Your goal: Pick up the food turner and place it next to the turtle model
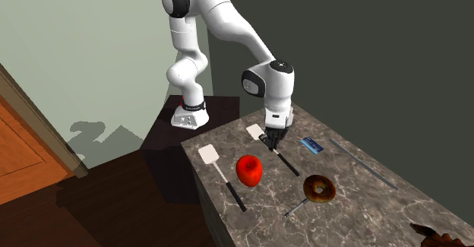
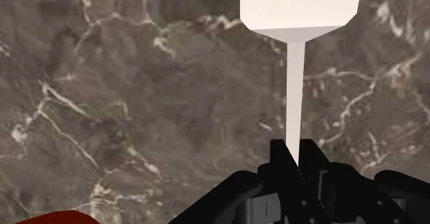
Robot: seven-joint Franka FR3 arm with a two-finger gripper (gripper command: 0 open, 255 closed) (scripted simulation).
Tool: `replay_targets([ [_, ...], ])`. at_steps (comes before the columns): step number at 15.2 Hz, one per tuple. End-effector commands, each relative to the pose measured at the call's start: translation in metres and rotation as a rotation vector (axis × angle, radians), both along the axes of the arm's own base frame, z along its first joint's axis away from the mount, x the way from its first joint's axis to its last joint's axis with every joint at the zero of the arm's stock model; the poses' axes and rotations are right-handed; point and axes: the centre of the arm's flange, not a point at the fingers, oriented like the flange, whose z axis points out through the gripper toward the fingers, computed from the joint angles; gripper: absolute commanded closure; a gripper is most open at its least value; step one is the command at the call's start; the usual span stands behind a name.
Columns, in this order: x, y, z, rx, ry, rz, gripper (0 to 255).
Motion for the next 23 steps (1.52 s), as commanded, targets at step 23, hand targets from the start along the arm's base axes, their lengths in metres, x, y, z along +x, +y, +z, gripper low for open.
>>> replay_targets([
  [23, 0.0, 0.0, 0.1, 0.0, 0.0, 0.0, 255],
])
